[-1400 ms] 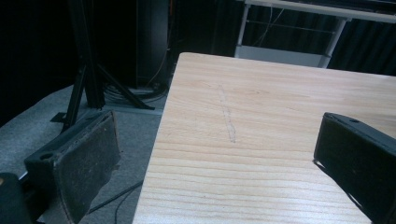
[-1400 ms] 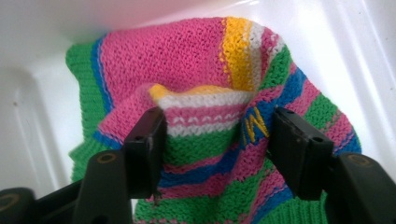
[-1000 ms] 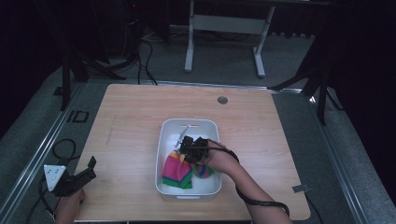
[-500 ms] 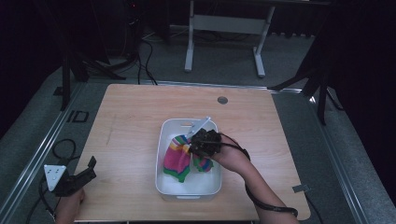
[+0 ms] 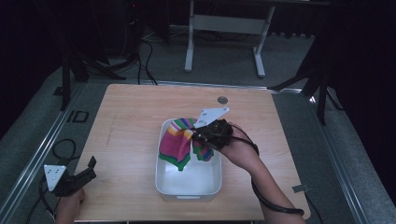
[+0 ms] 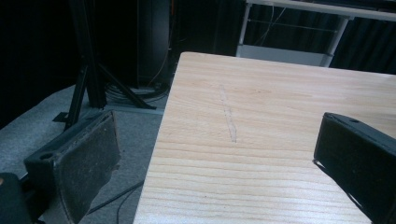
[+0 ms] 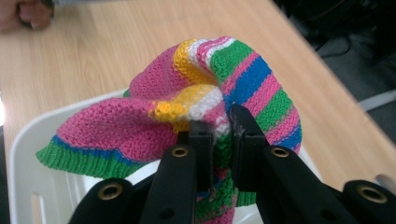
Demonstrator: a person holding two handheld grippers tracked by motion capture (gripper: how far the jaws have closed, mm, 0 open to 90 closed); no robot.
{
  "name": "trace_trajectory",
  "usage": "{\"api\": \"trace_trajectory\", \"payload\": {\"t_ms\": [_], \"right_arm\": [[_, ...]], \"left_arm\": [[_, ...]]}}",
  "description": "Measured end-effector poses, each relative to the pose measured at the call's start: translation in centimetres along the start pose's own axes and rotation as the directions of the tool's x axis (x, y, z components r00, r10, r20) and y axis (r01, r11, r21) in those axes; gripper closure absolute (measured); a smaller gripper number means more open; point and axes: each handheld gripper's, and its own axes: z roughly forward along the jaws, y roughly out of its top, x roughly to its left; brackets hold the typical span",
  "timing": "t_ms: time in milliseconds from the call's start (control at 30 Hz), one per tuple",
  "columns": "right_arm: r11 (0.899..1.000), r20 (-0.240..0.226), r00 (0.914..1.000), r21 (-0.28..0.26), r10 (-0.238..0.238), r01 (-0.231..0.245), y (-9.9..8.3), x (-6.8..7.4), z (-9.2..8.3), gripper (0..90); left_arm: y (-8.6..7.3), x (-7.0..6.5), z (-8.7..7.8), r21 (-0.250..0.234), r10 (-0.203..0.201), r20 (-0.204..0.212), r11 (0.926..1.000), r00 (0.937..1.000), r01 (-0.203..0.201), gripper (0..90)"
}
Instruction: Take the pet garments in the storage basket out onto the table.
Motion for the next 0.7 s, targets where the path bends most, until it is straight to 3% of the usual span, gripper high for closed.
{"api": "trace_trajectory", "payload": {"t_ms": [267,700], "right_arm": [[0.998,0.054,0.9982,-0.067,0.025,-0.021,0.6,-1.2,-3.0,80.7],[0.986,0.148,0.9819,-0.131,0.118,-0.099,-2.1,-4.1,-7.3,80.7]], "left_arm": [[0.0,0.0,0.0,-0.002,-0.001,0.002,1.0,1.0,0.001,0.9],[0.0,-0.1,0.0,0.001,0.004,-0.002,1.0,1.0,-0.004,0.9]]}}
